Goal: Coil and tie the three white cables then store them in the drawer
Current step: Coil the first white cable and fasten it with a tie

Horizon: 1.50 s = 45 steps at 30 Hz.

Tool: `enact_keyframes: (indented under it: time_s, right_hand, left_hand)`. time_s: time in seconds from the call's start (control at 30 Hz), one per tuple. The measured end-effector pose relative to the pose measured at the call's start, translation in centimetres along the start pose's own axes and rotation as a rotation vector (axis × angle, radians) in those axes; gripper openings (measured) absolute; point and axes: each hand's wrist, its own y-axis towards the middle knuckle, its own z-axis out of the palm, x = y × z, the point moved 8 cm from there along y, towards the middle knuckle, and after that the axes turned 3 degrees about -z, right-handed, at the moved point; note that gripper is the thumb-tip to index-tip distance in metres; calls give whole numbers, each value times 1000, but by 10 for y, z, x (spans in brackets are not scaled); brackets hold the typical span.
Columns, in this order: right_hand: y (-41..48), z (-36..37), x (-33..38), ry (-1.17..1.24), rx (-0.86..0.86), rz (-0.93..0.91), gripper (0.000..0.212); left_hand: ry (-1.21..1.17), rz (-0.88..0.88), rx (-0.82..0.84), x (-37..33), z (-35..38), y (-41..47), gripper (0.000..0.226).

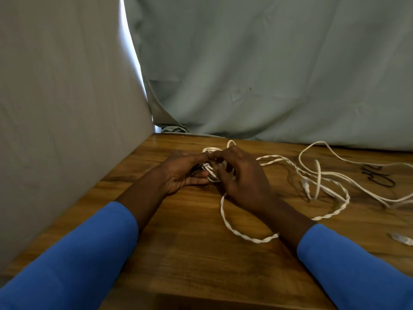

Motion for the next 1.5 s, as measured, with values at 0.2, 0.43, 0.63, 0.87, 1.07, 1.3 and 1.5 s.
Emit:
enact_keyframes:
  time_s: [0.2,0.43,0.63,0.87,1.07,1.3,1.5]
  right_hand:
    - [9,-1,1,47,-79,-20,24]
    - [13,0,-4,140,-99,16,14]
    - [13,7,-4,293,-46,68,20]
    - [10,12,-6,412,-103,183,19]
    - [6,12,-14,517,-147,290,17]
    - [6,22,-28,793,-143,425,17]
    - [5,25,-34,812,-139,465,12]
  left_hand:
    - [35,9,9,-2,-1,0,34]
    - [76,-18,27,-1,1,0,27]
    - [99,-31,69,-1,3,-2,26]
    - [121,-38,128,-1,4,-6,26]
    - [183,-30,162,0,7,-6,41]
    - [172,-9,142,-2,7,-5,30]
    - [264,14,76,-3,6,-8,44]
